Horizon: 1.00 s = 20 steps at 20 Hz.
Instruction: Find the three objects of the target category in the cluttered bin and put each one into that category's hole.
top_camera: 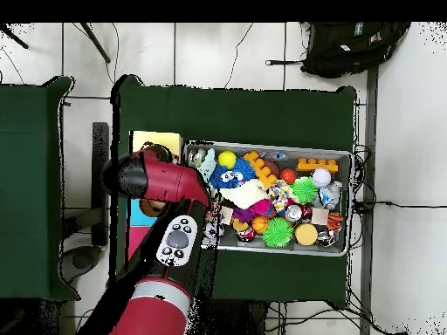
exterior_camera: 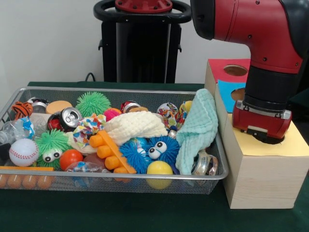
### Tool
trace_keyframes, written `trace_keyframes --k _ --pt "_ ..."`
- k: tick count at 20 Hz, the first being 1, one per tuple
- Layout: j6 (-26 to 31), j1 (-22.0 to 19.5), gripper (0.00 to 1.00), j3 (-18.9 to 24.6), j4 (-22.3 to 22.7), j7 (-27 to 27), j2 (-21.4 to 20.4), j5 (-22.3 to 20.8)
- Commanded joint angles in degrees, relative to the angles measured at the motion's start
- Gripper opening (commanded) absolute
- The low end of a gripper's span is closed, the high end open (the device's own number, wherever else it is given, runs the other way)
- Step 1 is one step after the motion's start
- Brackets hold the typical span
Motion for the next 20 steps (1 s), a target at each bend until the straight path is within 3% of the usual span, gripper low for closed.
trace_keyframes --k 1,2,5,8,20 --pt "-2.5 -3.7 0.0 5.0 2.8 12.3 6.6 1.9" --pt "-3.1 -4.6 1.0 6.3 3.7 12.4 6.1 2.2" --pt "-3.7 -5.3 1.0 6.9 4.5 12.5 5.5 2.6" --pt "3.3 -5.0 1.0 5.8 3.0 11.6 6.0 3.0" --pt "8.8 -5.2 1.0 7.3 3.8 10.5 3.5 2.9"
